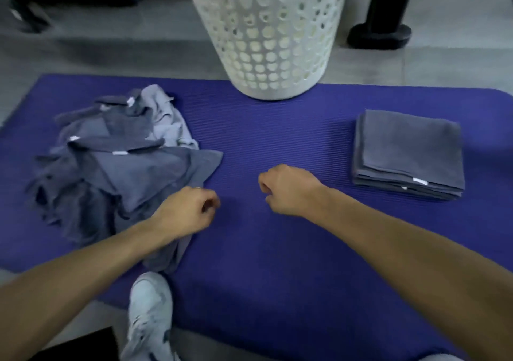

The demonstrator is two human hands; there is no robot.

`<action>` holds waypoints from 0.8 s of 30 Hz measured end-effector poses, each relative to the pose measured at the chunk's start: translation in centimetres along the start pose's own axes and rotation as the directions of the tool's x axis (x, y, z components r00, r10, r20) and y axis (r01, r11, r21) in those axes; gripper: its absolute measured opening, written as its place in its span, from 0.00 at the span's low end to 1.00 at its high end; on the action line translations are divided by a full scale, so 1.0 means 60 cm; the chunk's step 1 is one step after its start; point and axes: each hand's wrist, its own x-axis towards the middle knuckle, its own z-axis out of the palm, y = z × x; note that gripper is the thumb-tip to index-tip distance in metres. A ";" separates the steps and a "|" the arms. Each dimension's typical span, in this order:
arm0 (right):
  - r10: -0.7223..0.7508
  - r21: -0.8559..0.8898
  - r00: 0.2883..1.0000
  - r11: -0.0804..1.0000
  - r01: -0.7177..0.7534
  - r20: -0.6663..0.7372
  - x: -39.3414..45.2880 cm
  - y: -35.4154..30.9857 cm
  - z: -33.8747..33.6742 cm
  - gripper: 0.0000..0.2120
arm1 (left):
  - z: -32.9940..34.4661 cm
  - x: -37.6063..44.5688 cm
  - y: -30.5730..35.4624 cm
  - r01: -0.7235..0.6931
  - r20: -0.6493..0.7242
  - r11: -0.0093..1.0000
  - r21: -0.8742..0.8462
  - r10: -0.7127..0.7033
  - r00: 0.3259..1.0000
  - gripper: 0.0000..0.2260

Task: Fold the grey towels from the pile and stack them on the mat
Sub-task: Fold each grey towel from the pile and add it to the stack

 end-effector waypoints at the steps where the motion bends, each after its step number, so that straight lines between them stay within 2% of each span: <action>1: -0.024 -0.030 1.000 0.999 0.025 0.013 0.013 -0.043 -0.005 0.03 | -0.015 -0.031 -0.037 0.028 -0.001 0.999 0.034 -0.028 1.000 0.11; 4: -0.035 -0.010 0.999 0.999 0.035 0.000 0.038 -0.117 0.002 0.03 | -0.038 -0.078 -0.110 0.132 -0.048 0.988 0.079 -0.129 0.991 0.09; 7: -0.041 0.063 0.999 0.997 0.043 -0.028 0.069 -0.186 0.015 0.04 | -0.057 -0.110 -0.189 0.206 -0.199 0.978 0.023 -0.198 0.960 0.07; 13: 0.082 0.312 0.983 0.950 -0.028 -0.162 0.123 -0.241 0.012 0.10 | -0.073 -0.056 -0.307 0.181 -0.372 0.982 -0.049 -0.186 0.909 0.07; 17: 0.167 0.437 0.958 0.898 -0.050 -0.233 0.165 -0.256 -0.013 0.07 | -0.104 0.026 -0.354 0.137 -0.475 0.983 -0.121 -0.178 0.862 0.08; 20: 0.204 0.485 0.951 0.872 -0.068 -0.233 0.206 -0.264 -0.024 0.07 | -0.122 0.081 -0.384 0.099 -0.453 0.977 -0.191 -0.177 0.874 0.09; 24: 0.233 0.542 0.943 0.838 -0.071 -0.238 0.253 -0.271 -0.025 0.08 | -0.124 0.143 -0.405 0.143 -0.275 0.963 -0.229 -0.205 0.939 0.16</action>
